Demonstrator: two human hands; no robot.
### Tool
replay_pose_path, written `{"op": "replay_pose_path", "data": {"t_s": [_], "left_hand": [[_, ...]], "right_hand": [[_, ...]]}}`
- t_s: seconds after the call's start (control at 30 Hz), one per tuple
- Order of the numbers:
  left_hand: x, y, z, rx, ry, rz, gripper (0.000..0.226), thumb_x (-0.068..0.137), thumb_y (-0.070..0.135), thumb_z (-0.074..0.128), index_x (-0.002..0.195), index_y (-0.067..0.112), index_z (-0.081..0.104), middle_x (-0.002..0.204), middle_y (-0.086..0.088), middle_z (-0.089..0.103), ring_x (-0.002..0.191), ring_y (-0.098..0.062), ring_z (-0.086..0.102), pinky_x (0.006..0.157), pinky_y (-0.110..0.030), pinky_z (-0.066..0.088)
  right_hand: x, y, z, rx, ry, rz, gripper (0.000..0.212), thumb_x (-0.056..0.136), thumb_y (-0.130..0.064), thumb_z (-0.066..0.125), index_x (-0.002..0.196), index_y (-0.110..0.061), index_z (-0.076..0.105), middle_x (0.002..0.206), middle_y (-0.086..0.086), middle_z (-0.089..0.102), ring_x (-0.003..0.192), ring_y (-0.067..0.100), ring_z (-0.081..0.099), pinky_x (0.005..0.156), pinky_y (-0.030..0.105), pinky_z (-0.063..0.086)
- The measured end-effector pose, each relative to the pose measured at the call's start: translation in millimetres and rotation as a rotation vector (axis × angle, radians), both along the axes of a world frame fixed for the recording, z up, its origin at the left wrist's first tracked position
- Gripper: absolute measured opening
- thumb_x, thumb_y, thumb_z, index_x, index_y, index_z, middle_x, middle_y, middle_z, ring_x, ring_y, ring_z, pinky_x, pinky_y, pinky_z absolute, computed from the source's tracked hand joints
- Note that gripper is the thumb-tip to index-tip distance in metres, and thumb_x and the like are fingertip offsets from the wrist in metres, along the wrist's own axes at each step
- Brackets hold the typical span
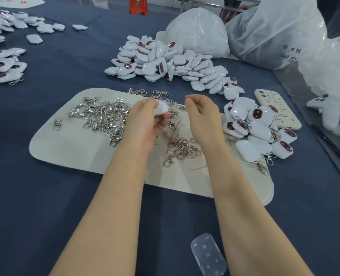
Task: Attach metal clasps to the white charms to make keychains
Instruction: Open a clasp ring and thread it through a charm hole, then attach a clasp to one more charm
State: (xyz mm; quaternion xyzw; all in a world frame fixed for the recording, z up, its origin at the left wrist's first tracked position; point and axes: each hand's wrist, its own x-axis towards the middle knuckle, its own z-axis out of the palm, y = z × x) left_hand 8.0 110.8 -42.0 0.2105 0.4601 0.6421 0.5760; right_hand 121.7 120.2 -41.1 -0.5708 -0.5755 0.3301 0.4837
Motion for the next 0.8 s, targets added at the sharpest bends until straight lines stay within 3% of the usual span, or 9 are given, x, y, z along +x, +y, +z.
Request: {"op": "replay_pose_path", "data": {"t_s": [0.07,0.13,0.23,0.4,0.53,0.6,0.67,0.73,0.8], "left_hand": [[4,0,2,0.049,0.188,-0.049,0.025,0.093,0.007,0.042,0.108,0.021,0.056,0.091,-0.007,0.064,0.059,-0.013,0.064,0.060,-0.023,0.055],[8,0,4,0.104,0.418,-0.077,0.036,0.093,0.007,0.042,0.122,0.025,0.054,0.115,-0.009,0.061,0.089,-0.020,0.067,0.078,-0.032,0.057],[15,-1,5,0.163,0.620,-0.048,0.051,0.092,0.010,0.049,0.141,0.023,0.040,0.134,-0.008,0.052,0.115,-0.026,0.058,0.097,-0.045,0.049],[48,11,18,0.114,0.570,-0.005,0.047,0.088,0.023,0.062,0.126,0.011,0.038,0.115,-0.014,0.058,0.101,-0.033,0.063,0.092,-0.047,0.051],[100,19,25,0.153,0.606,-0.177,0.019,0.093,0.019,0.051,0.095,0.002,0.058,0.103,-0.021,0.064,0.101,-0.035,0.062,0.091,-0.040,0.050],[121,15,25,0.200,0.786,-0.277,0.022,0.094,0.017,0.047,0.082,0.007,0.062,0.097,-0.017,0.066,0.098,-0.033,0.060,0.079,-0.027,0.046],[132,13,25,0.211,0.846,-0.287,0.024,0.094,0.018,0.046,0.088,0.008,0.067,0.098,-0.010,0.068,0.097,-0.027,0.060,0.078,-0.029,0.044],[131,18,25,0.183,0.750,-0.252,0.021,0.092,0.016,0.048,0.093,0.010,0.068,0.098,-0.007,0.069,0.098,-0.024,0.061,0.083,-0.031,0.047],[125,24,27,0.133,0.639,-0.162,0.018,0.091,0.014,0.050,0.094,0.010,0.067,0.098,-0.006,0.068,0.099,-0.024,0.062,0.085,-0.032,0.047]], "right_hand": [[0,-2,4,-0.043,-0.015,0.141,0.009,0.095,-0.023,0.054,0.101,-0.022,0.060,0.098,-0.008,0.066,0.093,0.008,0.062,0.087,0.027,0.049],[3,-4,9,-0.075,-0.063,0.233,0.015,0.093,-0.019,0.056,0.106,-0.016,0.062,0.093,0.001,0.071,0.084,0.015,0.066,0.085,0.037,0.053],[13,-4,17,-0.080,-0.084,0.245,0.022,0.091,-0.019,0.058,0.112,-0.013,0.058,0.093,0.007,0.072,0.084,0.021,0.067,0.082,0.036,0.051],[33,-2,29,-0.069,0.017,0.089,0.015,0.090,-0.021,0.058,0.104,-0.018,0.059,0.100,0.003,0.068,0.091,0.018,0.065,0.076,0.026,0.048],[60,0,32,0.044,-0.106,-0.405,0.024,0.090,-0.018,0.052,0.113,-0.019,0.059,0.100,-0.011,0.058,0.096,0.011,0.054,0.077,0.014,0.035],[76,-1,29,-0.018,-0.217,-0.599,0.030,0.089,-0.019,0.049,0.118,-0.020,0.058,0.119,-0.001,0.056,0.114,0.020,0.049,0.091,0.025,0.036],[85,-1,24,-0.102,-0.330,-0.680,0.033,0.090,-0.020,0.049,0.122,-0.021,0.056,0.134,0.004,0.047,0.128,0.026,0.036,0.105,0.036,0.030],[82,2,22,-0.014,-0.417,-0.712,0.035,0.090,-0.017,0.050,0.124,-0.019,0.056,0.137,0.004,0.043,0.133,0.023,0.030,0.109,0.029,0.021],[71,9,24,0.152,-0.421,-0.670,0.034,0.088,-0.012,0.050,0.121,-0.015,0.058,0.132,0.004,0.048,0.129,0.020,0.036,0.102,0.018,0.018]]}}
